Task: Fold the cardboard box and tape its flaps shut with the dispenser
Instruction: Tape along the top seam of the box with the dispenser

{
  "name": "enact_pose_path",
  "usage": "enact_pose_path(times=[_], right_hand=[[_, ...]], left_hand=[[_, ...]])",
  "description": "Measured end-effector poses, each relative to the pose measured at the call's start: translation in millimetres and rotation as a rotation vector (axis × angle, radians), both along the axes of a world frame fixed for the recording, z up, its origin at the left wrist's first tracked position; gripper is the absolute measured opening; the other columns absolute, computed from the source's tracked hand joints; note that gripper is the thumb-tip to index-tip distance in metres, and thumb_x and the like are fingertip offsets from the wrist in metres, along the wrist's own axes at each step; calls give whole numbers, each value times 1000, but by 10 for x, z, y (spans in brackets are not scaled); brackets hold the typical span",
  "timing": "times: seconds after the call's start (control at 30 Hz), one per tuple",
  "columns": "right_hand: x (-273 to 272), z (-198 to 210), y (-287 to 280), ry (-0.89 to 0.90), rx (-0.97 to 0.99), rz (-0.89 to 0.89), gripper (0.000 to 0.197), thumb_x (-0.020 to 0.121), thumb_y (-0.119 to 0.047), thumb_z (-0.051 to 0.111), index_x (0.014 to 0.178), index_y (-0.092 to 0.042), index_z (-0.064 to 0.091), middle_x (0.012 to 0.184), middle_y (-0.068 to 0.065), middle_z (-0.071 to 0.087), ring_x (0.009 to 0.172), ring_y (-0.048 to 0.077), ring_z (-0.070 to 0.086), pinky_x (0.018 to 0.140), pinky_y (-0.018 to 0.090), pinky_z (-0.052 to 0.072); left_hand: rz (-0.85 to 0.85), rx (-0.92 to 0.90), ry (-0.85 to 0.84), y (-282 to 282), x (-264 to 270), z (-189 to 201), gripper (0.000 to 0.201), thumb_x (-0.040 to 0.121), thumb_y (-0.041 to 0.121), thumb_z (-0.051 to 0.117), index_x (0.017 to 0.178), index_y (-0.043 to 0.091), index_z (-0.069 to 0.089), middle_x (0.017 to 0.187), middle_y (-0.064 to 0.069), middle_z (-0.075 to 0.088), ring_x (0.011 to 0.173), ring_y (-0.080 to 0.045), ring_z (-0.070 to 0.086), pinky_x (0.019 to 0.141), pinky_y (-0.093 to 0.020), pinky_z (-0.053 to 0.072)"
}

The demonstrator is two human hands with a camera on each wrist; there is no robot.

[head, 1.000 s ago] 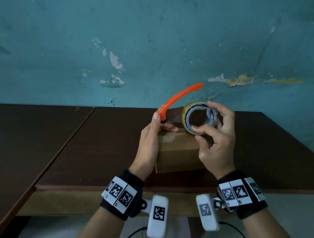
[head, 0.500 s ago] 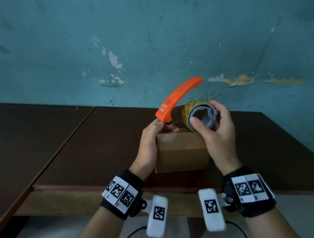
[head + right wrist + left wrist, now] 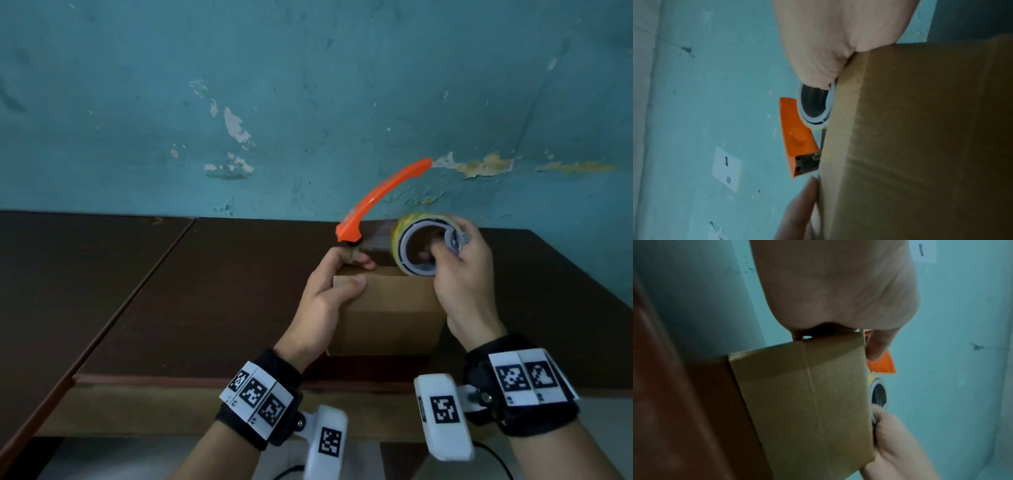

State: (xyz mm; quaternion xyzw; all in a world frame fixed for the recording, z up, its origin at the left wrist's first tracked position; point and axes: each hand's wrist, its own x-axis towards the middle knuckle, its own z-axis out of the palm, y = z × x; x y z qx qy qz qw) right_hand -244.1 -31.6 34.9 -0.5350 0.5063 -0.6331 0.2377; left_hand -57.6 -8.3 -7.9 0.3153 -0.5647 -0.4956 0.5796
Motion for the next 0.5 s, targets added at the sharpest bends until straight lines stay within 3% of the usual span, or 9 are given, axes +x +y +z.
enact_pose_path(times=[0.07, 0.2, 0.3, 0.4, 0.5], right_hand=[[-29, 3, -27, -66, 3, -41, 28, 100, -4, 54, 124, -15, 63, 110, 1, 70, 97, 8, 70, 89, 31, 58], [-94, 103, -43, -242, -59, -40, 25, 98, -2, 53, 119, -4, 65, 106, 9, 70, 88, 8, 71, 80, 28, 56], [-45, 181, -37, -316, -80, 41, 27, 93, -7, 54, 118, -6, 64, 112, 15, 70, 102, 22, 71, 94, 40, 57], [114, 174, -43, -351, -47, 122, 22, 95, -7, 55, 112, -15, 66, 119, 18, 70, 115, 31, 67, 106, 50, 51], [229, 138, -51, -337, 0, 176, 24, 99, -3, 52, 119, -5, 65, 118, 19, 70, 113, 31, 67, 106, 52, 50]], left_hand=[[1, 16, 28, -7, 7, 6, 38, 83, 12, 57, 118, 0, 62, 123, -16, 70, 108, -20, 65, 92, -29, 51], [44, 39, -8, -44, 10, -27, 40, 78, 8, 59, 117, 12, 66, 123, -10, 69, 118, -27, 63, 97, -34, 50], [57, 81, 64, -82, 21, -39, 40, 74, 3, 64, 113, 13, 65, 123, -9, 71, 117, -27, 66, 95, -36, 55], [29, 73, 119, -104, 61, -26, 36, 73, -4, 68, 106, 10, 64, 120, -9, 76, 115, -26, 70, 90, -30, 55], [53, 25, 30, -87, 93, -29, 19, 78, -3, 73, 93, 7, 66, 119, -5, 77, 113, -17, 70, 88, -25, 54]])
